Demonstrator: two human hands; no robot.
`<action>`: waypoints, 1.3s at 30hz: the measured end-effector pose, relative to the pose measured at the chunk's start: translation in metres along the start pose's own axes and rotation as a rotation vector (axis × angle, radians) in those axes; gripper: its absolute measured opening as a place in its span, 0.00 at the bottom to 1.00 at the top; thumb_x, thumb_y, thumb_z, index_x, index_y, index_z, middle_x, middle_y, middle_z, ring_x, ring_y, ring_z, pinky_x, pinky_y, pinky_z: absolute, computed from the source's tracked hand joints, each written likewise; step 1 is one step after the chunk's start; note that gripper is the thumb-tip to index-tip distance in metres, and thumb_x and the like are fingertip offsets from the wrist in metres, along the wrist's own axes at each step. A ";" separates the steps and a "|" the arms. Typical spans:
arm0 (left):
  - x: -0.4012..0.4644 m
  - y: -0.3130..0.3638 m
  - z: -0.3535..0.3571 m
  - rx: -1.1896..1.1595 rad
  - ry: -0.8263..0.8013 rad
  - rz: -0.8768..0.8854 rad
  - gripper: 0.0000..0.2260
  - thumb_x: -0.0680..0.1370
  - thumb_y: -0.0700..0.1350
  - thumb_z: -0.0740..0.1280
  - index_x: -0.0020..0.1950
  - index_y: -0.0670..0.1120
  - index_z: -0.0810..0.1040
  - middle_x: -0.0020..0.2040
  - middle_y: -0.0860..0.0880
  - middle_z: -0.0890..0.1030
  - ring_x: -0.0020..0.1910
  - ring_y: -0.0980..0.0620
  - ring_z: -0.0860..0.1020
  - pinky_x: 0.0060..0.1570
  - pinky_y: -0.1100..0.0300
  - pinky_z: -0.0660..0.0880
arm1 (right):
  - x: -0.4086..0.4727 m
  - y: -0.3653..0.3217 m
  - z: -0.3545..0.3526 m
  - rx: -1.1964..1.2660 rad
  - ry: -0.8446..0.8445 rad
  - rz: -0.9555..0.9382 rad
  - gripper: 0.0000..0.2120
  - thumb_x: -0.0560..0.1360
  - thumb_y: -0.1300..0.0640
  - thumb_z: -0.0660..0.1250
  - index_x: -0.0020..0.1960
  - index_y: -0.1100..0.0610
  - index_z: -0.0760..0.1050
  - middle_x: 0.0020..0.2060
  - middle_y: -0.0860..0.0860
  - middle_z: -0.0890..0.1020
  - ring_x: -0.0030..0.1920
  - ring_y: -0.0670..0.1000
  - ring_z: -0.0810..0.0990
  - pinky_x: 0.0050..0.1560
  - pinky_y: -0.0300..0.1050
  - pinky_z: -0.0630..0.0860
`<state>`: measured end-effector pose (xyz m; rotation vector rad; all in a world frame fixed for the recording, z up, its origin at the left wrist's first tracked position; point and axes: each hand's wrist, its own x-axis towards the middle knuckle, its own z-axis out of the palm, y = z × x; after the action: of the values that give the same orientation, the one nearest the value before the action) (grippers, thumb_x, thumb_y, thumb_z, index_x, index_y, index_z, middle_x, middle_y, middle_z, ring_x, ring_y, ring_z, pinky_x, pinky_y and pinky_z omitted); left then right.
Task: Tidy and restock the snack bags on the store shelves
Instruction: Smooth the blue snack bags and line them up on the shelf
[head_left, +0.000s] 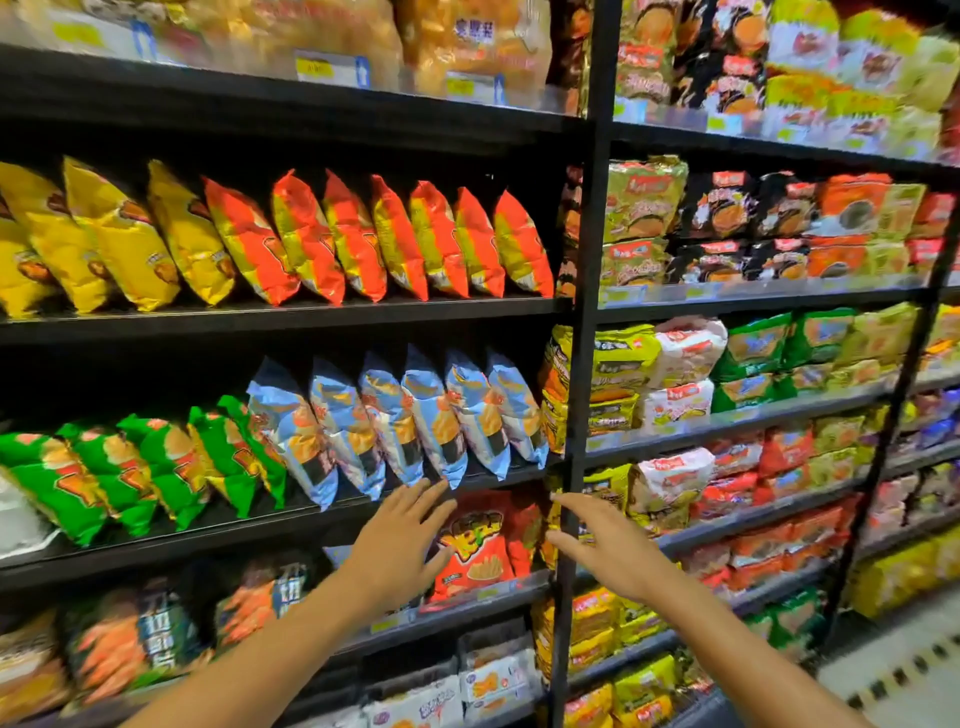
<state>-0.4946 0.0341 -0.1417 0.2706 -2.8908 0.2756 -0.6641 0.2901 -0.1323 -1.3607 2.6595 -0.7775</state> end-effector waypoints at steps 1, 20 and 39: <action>0.010 -0.001 0.008 0.009 -0.014 -0.015 0.40 0.76 0.69 0.37 0.84 0.52 0.53 0.85 0.51 0.47 0.84 0.46 0.45 0.73 0.54 0.29 | 0.011 0.008 0.002 -0.010 -0.011 -0.006 0.31 0.81 0.34 0.60 0.80 0.42 0.60 0.79 0.44 0.64 0.80 0.48 0.60 0.77 0.51 0.64; 0.211 -0.037 0.080 0.162 0.329 0.102 0.29 0.84 0.58 0.60 0.83 0.50 0.59 0.85 0.47 0.51 0.84 0.40 0.48 0.80 0.41 0.48 | 0.231 0.084 0.026 0.201 0.165 -0.195 0.38 0.83 0.44 0.65 0.82 0.39 0.42 0.77 0.31 0.49 0.75 0.31 0.52 0.75 0.41 0.61; 0.228 -0.024 0.105 0.213 0.316 -0.029 0.34 0.82 0.52 0.63 0.85 0.48 0.52 0.85 0.46 0.48 0.84 0.40 0.46 0.81 0.41 0.48 | 0.301 0.090 0.069 0.457 0.569 -0.101 0.36 0.80 0.48 0.71 0.83 0.48 0.57 0.79 0.46 0.66 0.80 0.48 0.61 0.77 0.50 0.64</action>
<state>-0.7300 -0.0470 -0.1839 0.2764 -2.5455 0.5682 -0.8962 0.0732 -0.1807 -1.2932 2.5122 -1.8875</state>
